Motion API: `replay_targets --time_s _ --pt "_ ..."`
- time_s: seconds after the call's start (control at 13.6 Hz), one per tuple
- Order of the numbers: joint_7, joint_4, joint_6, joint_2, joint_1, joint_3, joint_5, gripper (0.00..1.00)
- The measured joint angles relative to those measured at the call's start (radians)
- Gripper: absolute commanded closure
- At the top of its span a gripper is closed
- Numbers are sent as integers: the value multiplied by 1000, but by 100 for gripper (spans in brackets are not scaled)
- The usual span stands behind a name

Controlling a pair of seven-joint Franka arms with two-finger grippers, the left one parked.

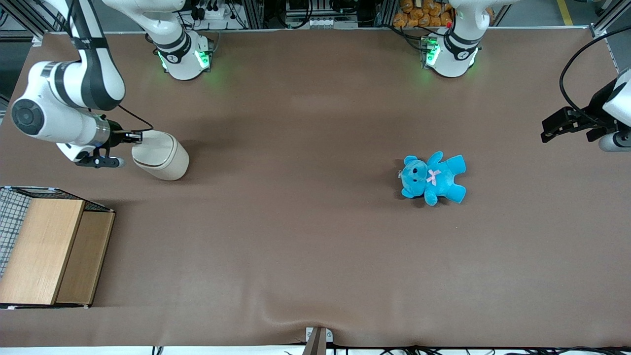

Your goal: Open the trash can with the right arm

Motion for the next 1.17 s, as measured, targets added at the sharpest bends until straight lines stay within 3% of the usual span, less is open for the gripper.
replay_targets --time_s 0.51,0.59,0.73,0.81,0.88,1.17 --pt "108 209 -237 0 75 10 0 100" --pt "131 238 -263 0 89 10 0 89" --pt "171 280 -295 0 114 20 0 20" --pt "190 296 -304 0 119 31 0 7" --pt "203 309 -309 0 121 40 0 0" --pt "209 396 -315 2 120 45 0 0"
